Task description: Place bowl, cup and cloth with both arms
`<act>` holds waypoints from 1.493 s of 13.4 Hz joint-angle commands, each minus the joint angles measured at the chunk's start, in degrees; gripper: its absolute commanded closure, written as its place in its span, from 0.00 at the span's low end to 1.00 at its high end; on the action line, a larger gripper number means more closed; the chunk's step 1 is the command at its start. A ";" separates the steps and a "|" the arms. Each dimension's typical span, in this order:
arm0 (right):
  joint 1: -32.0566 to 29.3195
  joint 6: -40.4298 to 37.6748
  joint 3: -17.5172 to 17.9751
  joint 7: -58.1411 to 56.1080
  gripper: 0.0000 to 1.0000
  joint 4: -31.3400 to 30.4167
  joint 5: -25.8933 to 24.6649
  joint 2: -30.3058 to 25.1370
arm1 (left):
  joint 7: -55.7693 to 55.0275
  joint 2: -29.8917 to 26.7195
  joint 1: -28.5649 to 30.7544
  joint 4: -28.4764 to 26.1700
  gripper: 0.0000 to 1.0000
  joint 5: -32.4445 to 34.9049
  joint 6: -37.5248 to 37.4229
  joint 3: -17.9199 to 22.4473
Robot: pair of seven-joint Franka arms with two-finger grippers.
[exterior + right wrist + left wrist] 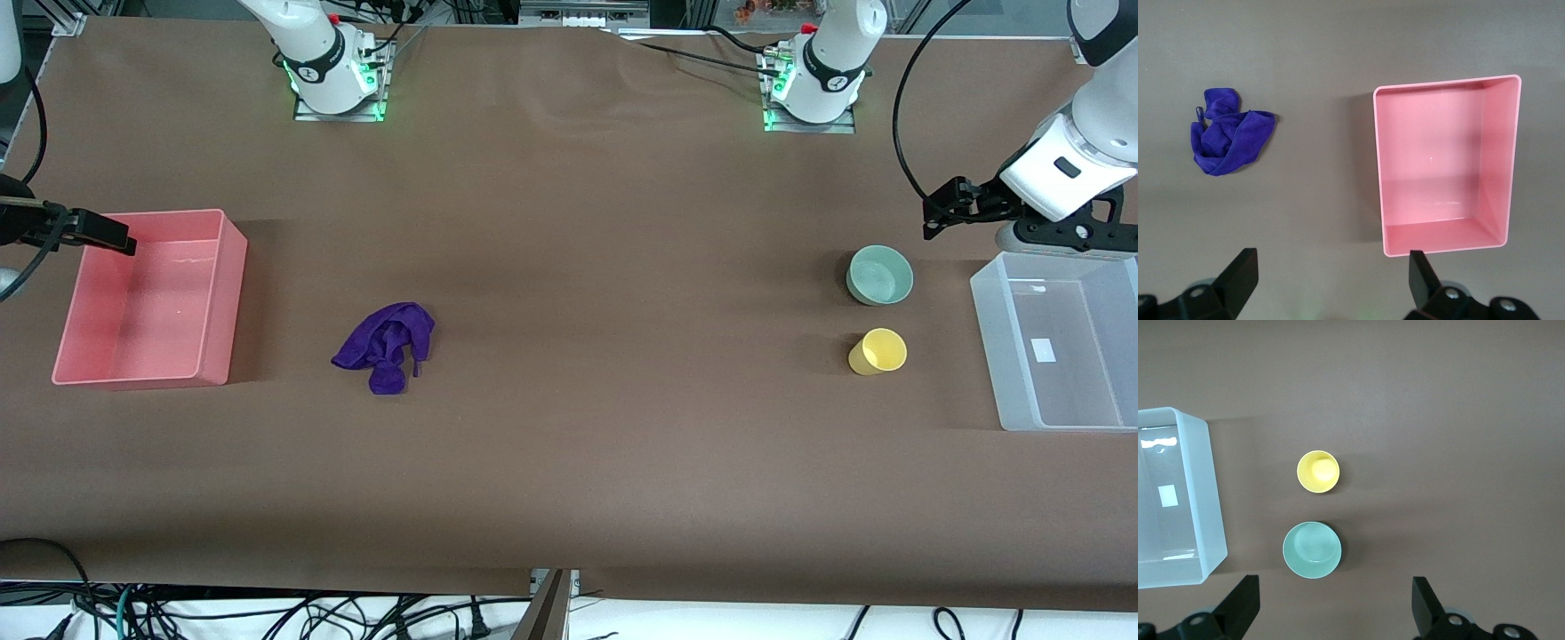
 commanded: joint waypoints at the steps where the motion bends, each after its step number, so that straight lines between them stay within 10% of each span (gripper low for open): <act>1: -0.42 -0.30 0.22 -0.67 0.00 1.46 -0.12 0.53 | -0.31 0.56 -0.67 1.21 0.00 -1.13 -1.16 0.47; 15: -0.34 -0.22 0.31 -0.41 0.00 1.46 0.05 0.62 | 0.74 6.61 3.44 -0.36 0.00 0.36 -17.50 0.99; 20: 0.19 1.18 0.57 -0.41 0.00 1.11 0.49 4.72 | 14.33 8.91 13.72 -10.89 0.00 3.18 -1.92 0.91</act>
